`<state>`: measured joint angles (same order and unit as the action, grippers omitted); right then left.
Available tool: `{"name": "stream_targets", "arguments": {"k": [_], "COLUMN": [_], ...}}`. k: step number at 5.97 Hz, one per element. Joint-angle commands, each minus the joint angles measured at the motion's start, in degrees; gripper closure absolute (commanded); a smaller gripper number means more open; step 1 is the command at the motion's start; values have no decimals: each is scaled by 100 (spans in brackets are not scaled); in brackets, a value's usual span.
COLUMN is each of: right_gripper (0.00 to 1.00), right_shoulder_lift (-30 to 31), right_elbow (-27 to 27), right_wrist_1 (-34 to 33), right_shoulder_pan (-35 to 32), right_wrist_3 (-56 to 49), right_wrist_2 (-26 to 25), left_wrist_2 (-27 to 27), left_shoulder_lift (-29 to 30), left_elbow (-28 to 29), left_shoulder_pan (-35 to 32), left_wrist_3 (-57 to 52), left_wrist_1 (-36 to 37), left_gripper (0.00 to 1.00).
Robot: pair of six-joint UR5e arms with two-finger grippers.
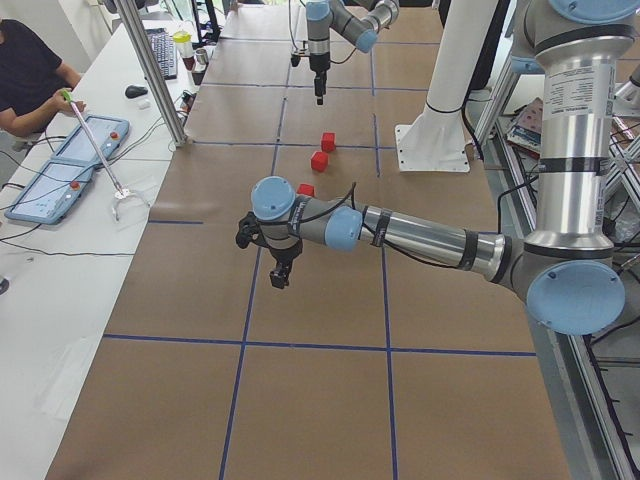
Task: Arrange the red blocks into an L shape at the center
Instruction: 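Open and raise the right gripper while the left arm swings toward the cubes, then grasp the red cube nearest the center cube with the left gripper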
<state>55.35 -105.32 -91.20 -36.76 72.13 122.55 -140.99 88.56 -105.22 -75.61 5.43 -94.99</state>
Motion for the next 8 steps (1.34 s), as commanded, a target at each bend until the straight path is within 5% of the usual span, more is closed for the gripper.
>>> {"name": "stream_targets", "arguments": {"k": [1, 3, 5, 7, 8], "right_gripper": [0, 0, 0, 0, 0], "right_shoulder_lift": [753, 1109, 1214, 1311, 1320], "right_elbow": [-662, -894, -868, -911, -921], "right_wrist_1": [49, 120, 129, 129, 129], "right_shoulder_pan": [-313, -428, -420, -420, -420], "right_wrist_3": [-41, -163, -207, -296, -287], "right_wrist_2": [479, 525, 490, 332, 323], "left_wrist_2": [54, 762, 1184, 2456, 2532], "left_shoulder_lift": [258, 1194, 2554, 2772, 2877], "left_elbow": [-138, -201, 507, 573, 634], "left_shoulder_pan": [912, 2464, 3462, 4148, 4307], "left_wrist_3": [1584, 3424, 3726, 3981, 4349], "left_wrist_1": [-1453, -1655, -1497, -1479, -1462], "left_gripper": [0, 0, 0, 0, 0]}}
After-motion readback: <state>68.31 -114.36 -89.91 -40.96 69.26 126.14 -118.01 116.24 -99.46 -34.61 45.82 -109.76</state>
